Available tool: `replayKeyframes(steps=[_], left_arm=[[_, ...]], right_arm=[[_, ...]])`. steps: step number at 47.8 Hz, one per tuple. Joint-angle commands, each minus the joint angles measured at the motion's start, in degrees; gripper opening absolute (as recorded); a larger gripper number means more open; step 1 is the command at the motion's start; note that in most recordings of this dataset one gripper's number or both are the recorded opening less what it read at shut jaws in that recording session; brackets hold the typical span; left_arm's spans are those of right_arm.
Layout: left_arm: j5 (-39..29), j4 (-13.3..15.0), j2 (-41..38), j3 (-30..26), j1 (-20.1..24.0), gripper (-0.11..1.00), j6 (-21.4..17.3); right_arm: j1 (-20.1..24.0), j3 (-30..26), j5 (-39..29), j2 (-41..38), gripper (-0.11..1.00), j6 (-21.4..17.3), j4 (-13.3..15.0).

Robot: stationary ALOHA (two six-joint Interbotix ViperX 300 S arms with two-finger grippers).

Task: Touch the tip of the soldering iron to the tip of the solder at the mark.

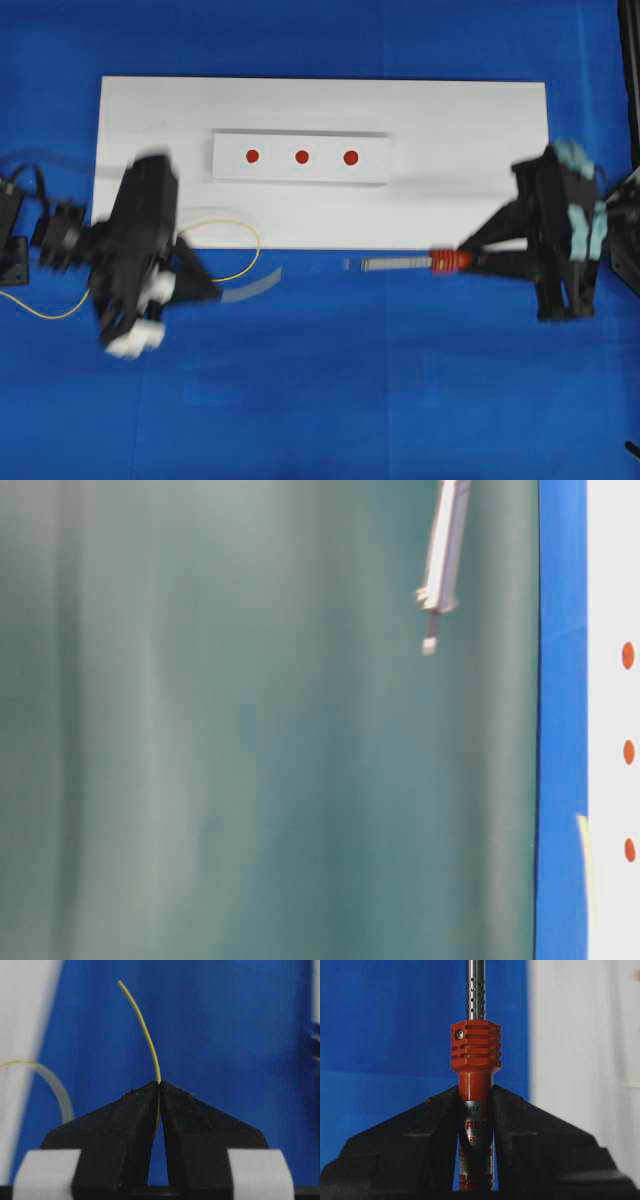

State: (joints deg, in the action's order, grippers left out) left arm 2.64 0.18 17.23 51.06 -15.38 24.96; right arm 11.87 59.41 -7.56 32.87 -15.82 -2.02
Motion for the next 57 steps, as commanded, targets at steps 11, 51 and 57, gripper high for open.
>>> replayKeyframes(steps=[11,51,57], left_arm=[[10.72,0.00,-2.81,6.33,-6.94,0.03,0.35],[23.12,0.00,-18.63,7.73,-12.30,0.20,0.09],[22.68,-0.09,-18.54,6.50,-13.18,0.59,-0.09]], right_arm=[[8.26,-1.14,10.46,-13.71,0.07,-3.60,-0.26],[16.26,-5.01,25.31,-36.12,0.07,-4.22,-5.10],[16.87,-6.06,25.22,-36.83,0.11,-4.22,-6.15]])
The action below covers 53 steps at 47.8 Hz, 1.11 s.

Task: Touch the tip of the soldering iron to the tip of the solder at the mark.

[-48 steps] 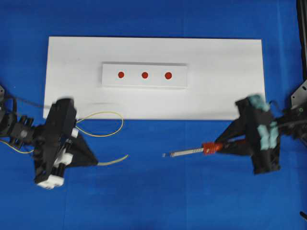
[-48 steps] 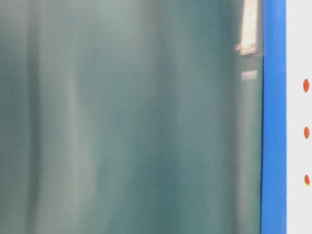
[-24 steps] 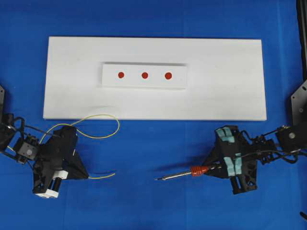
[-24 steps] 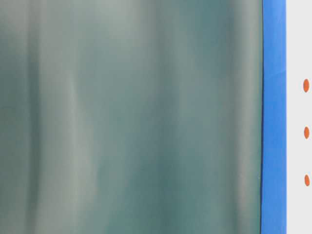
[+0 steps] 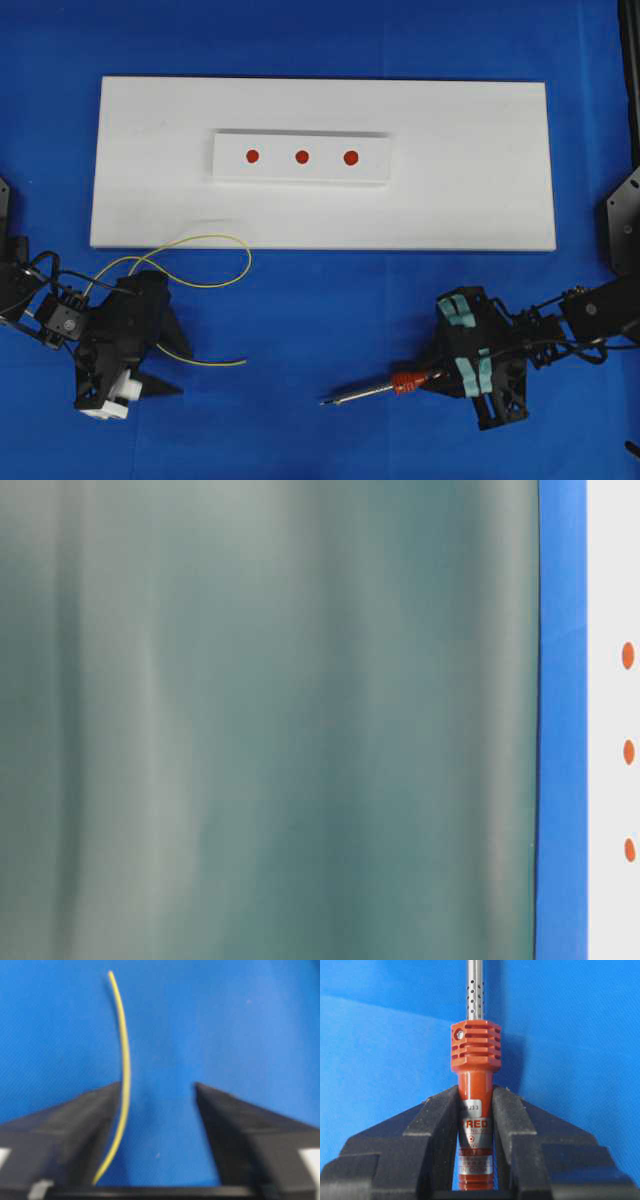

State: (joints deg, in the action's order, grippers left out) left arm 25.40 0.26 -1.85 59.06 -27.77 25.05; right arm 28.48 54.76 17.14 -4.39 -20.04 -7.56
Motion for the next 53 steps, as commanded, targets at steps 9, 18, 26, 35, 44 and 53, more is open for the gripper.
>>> replayKeyframes(steps=[9,18,26,35,44,53], left_arm=[[-4.57,-0.09,3.87,-2.72,-1.49,0.80,-0.44],[-14.41,-0.35,12.74,-3.60,-0.79,0.80,-0.88],[-23.20,-0.44,23.38,-4.48,0.70,0.80,-2.64],[-26.98,-0.44,35.95,-2.99,4.13,0.80,-10.55],[-27.33,-0.44,47.99,0.00,10.72,0.80,-21.01],[-29.18,-0.44,58.45,2.90,17.75,0.80,-28.30]], right_arm=[[-1.05,-1.32,-0.26,1.85,0.62,0.35,-1.32],[-4.04,-1.23,-5.63,9.40,0.88,2.46,-0.44],[-6.59,-2.64,-15.38,20.83,0.86,6.06,1.05],[-10.81,-2.55,-21.97,32.26,0.86,8.70,4.31],[-18.72,0.18,-24.17,43.77,0.86,8.96,9.40],[-24.87,4.22,-24.87,56.25,0.86,9.05,16.08]])
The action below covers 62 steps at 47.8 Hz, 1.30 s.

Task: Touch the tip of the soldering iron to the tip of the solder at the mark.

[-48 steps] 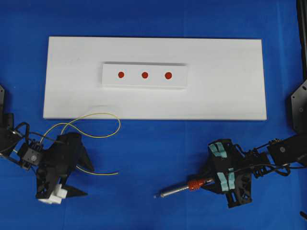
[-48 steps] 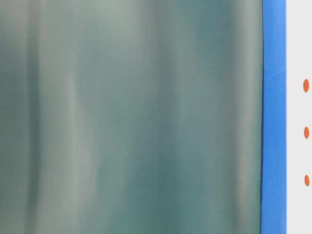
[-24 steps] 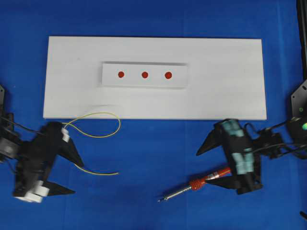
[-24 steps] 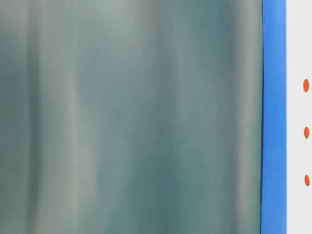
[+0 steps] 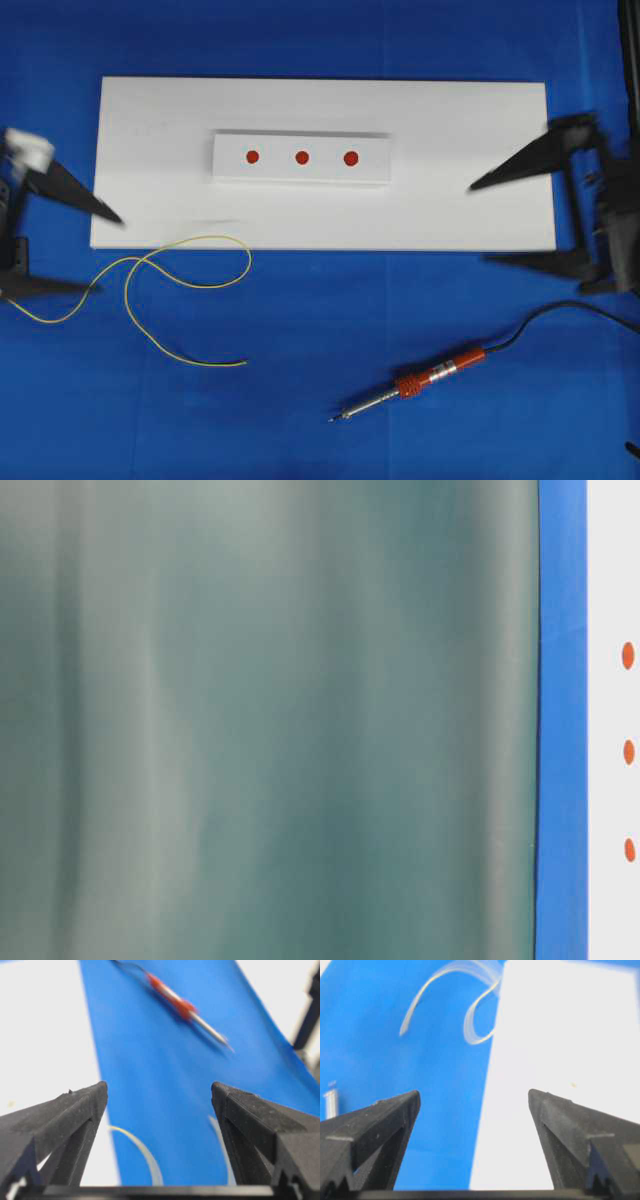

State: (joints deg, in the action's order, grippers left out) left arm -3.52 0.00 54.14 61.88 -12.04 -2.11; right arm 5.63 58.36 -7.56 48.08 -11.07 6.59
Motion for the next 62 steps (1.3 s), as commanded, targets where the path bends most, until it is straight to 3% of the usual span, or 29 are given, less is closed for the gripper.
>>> replayKeyframes(steps=[1,9,19,35,62], left_arm=[[-0.35,-0.18,3.34,0.62,2.72,0.80,-1.67],[-0.35,-0.18,10.28,5.80,8.61,0.79,-4.22],[-0.26,-0.18,16.17,12.04,13.62,0.79,-3.52],[2.64,-0.09,17.14,16.00,13.89,0.79,-3.16],[2.55,-0.09,17.14,16.26,13.89,0.79,-2.46]], right_arm=[[-2.72,1.14,-0.26,4.83,0.86,0.00,2.20],[-8.35,5.63,-0.44,11.69,0.86,-0.44,2.37],[-13.01,11.43,1.05,13.80,0.86,-1.32,1.23],[-13.62,16.08,9.93,9.40,0.86,-1.41,0.09],[-13.62,16.35,10.20,8.70,0.86,-1.41,-0.09]])
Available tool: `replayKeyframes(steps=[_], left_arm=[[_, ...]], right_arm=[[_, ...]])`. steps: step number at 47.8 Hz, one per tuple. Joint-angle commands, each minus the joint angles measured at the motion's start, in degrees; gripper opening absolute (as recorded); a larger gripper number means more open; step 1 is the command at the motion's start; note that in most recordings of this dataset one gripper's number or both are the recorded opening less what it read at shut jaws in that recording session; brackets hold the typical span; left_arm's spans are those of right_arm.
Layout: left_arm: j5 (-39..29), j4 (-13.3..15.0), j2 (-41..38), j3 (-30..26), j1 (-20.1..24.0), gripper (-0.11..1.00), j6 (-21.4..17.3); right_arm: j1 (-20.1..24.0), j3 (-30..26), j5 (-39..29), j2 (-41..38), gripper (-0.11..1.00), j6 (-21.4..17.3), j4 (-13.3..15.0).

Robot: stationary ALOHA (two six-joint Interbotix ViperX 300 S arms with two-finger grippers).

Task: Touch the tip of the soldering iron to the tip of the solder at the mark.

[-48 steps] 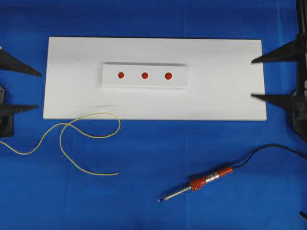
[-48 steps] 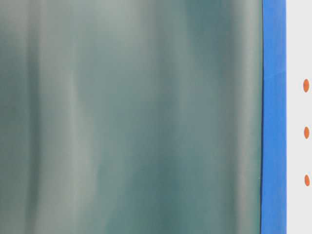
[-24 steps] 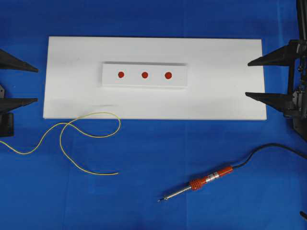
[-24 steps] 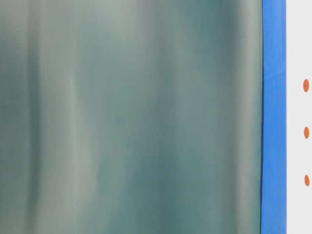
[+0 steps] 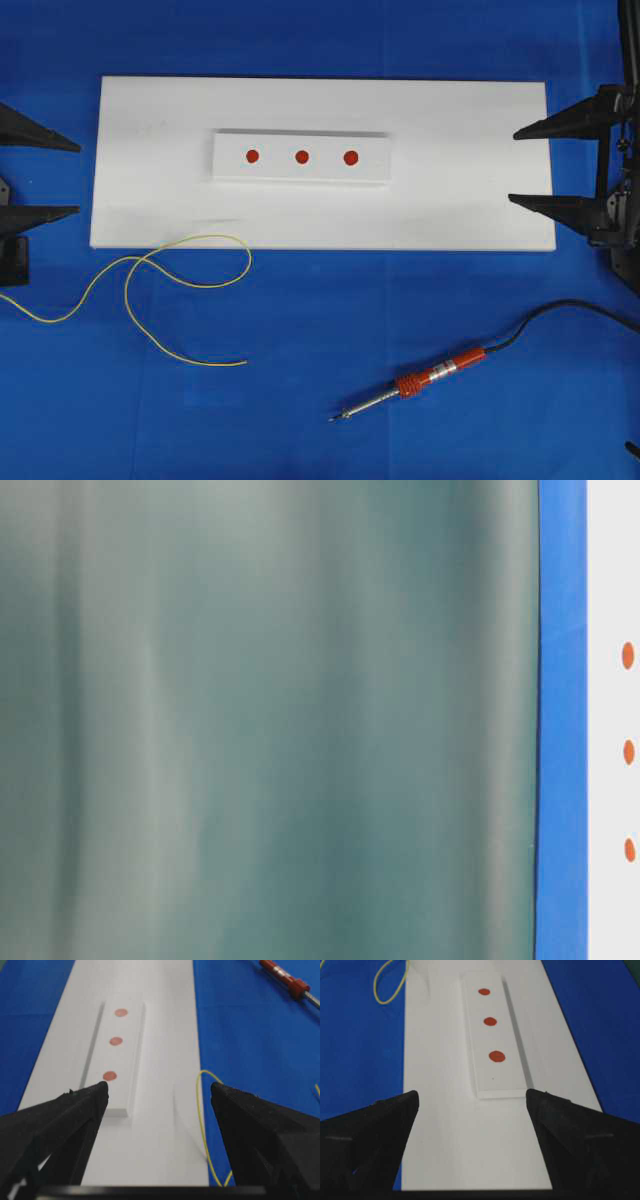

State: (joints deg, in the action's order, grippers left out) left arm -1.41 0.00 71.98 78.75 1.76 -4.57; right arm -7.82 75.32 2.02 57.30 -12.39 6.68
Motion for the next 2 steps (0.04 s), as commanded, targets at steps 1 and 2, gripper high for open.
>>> replayKeyframes(steps=[1,2], left_arm=[[0.44,-0.09,-0.70,-0.62,0.09,0.79,0.09],[0.44,-0.09,-0.70,-0.62,0.09,0.79,0.00]], right_arm=[[-0.09,-0.70,0.53,-0.53,0.86,-0.09,-0.09],[-0.09,-0.62,0.53,-0.53,0.86,-0.09,-0.18]])
